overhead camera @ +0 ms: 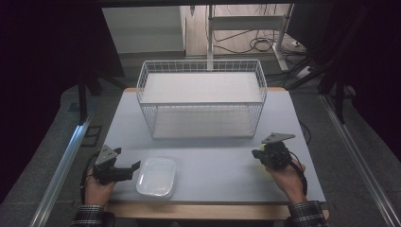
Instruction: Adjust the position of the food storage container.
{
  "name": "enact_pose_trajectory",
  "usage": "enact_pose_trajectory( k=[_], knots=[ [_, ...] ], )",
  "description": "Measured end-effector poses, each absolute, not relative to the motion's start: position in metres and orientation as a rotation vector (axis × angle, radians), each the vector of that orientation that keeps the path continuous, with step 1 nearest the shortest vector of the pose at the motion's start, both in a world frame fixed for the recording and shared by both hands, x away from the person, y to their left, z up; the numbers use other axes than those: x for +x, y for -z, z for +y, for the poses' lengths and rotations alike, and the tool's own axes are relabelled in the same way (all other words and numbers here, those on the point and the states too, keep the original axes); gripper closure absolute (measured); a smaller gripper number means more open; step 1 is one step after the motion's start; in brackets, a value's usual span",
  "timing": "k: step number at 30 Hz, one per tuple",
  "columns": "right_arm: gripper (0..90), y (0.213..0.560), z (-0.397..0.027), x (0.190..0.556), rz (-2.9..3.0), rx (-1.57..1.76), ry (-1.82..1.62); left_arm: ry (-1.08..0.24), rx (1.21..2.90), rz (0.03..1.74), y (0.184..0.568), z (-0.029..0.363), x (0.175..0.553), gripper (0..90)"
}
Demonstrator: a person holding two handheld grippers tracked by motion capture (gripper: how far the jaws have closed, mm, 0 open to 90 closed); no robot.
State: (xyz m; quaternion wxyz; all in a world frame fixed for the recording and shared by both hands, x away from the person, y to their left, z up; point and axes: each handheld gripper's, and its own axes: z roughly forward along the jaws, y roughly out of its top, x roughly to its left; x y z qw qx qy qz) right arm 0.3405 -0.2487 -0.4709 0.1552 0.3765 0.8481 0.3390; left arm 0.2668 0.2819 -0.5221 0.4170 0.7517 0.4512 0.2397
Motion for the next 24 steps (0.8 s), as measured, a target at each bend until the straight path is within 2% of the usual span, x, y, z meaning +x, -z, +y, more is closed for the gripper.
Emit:
enact_pose_trajectory(
  k=[6,12,20,23,24],
  knots=[
    [89.6,0.471,-0.253,0.339,2.407,1.085,-0.974,-0.6,1.902,1.139,0.521,0.284,0.263,4.8],
    [86.1,0.469,-0.251,0.336,2.387,1.054,-1.003,-0.543,1.925,1.113,0.52,0.29,0.256,3.9],
    [86.2,0.467,-0.244,0.329,2.386,0.992,-1.027,-0.513,2.032,1.047,0.521,0.287,0.243,16.3],
    [87.0,0.467,-0.242,0.327,2.397,0.981,-1.038,-0.499,2.068,1.017,0.52,0.282,0.236,25.2],
    [87.0,0.467,-0.24,0.326,2.4,0.975,-1.037,-0.491,2.072,1.008,0.519,0.281,0.234,31.0]
  ],
)
